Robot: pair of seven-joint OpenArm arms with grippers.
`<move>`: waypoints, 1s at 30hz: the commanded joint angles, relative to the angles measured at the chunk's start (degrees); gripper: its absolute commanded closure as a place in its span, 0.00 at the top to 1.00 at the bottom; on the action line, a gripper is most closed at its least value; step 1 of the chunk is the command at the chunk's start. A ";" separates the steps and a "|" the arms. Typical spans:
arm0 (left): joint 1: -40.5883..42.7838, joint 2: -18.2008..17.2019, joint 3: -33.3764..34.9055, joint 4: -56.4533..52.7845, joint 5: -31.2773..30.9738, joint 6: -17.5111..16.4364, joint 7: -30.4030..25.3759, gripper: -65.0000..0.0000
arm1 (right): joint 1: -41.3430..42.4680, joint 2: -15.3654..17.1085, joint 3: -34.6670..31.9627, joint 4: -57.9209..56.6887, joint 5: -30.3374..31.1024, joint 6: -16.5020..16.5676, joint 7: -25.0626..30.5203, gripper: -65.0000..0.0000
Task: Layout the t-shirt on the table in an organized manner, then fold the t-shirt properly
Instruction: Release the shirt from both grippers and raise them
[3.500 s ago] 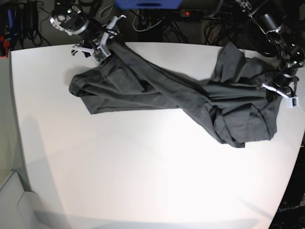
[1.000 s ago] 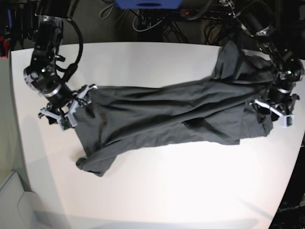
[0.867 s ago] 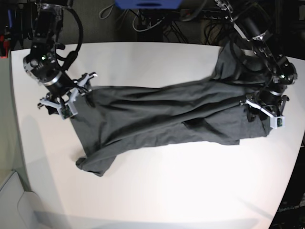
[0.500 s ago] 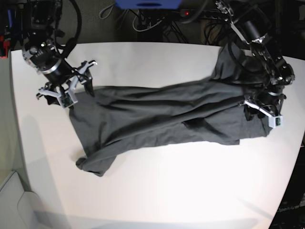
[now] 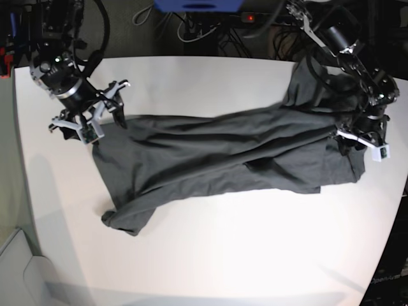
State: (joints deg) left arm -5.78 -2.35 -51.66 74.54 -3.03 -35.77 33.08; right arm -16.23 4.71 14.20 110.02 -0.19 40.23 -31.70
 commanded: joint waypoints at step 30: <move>-7.19 -0.77 3.44 -7.07 -1.41 0.03 -1.12 0.00 | 0.10 0.26 -0.09 0.71 0.85 -0.23 1.07 0.64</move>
State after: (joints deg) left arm -11.81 -2.63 -48.21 66.67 -3.46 -35.38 33.06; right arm -16.38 4.71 14.09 109.86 -0.19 40.23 -31.88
